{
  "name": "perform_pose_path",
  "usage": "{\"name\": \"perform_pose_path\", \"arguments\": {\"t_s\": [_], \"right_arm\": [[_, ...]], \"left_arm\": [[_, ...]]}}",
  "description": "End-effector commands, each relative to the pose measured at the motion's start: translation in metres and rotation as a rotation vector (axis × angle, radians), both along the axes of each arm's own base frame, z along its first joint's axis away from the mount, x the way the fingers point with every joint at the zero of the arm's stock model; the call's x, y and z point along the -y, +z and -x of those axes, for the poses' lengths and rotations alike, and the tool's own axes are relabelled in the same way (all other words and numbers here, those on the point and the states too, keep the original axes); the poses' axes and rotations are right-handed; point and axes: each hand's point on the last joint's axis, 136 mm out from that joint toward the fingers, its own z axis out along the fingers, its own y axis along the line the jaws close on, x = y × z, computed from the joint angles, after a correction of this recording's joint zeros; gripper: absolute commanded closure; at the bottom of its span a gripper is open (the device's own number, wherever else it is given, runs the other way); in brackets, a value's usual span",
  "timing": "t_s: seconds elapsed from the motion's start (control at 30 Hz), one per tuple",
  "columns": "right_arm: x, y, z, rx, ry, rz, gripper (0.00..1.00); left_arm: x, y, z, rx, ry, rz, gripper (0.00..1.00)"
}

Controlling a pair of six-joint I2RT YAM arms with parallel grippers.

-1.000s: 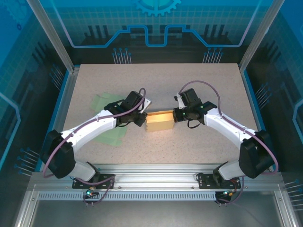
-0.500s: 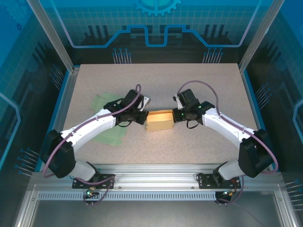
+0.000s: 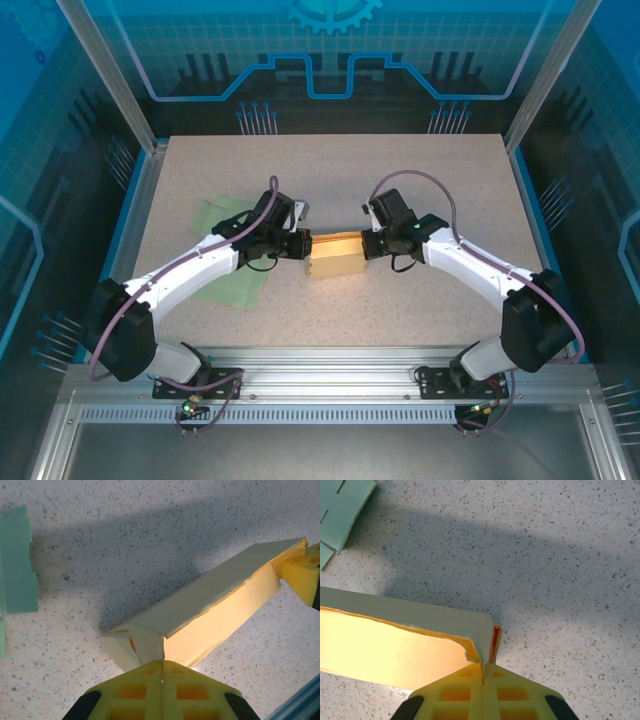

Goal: Fold the paper box

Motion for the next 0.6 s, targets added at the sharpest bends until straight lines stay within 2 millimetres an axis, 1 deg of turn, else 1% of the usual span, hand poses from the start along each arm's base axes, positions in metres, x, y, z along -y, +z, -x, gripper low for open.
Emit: {"name": "perform_pose_path", "arguments": {"t_s": [0.0,0.2,0.43,0.57], "right_arm": [[-0.009,-0.014,0.016,-0.070,0.052,0.032,1.00],[-0.012,-0.016,0.015,-0.074,0.058,0.044,1.00],[-0.012,-0.015,0.014,-0.069,0.057,0.046,1.00],[-0.011,-0.015,0.015,-0.070,0.054,0.048,1.00]], "left_arm": [[0.011,0.013,0.004,-0.016,0.007,0.116,0.93],[0.008,0.008,0.005,-0.028,0.029,0.119,0.93],[-0.001,-0.015,0.010,-0.060,0.065,0.093,0.95],[-0.001,-0.025,0.013,-0.081,0.079,0.108,0.95]]}}
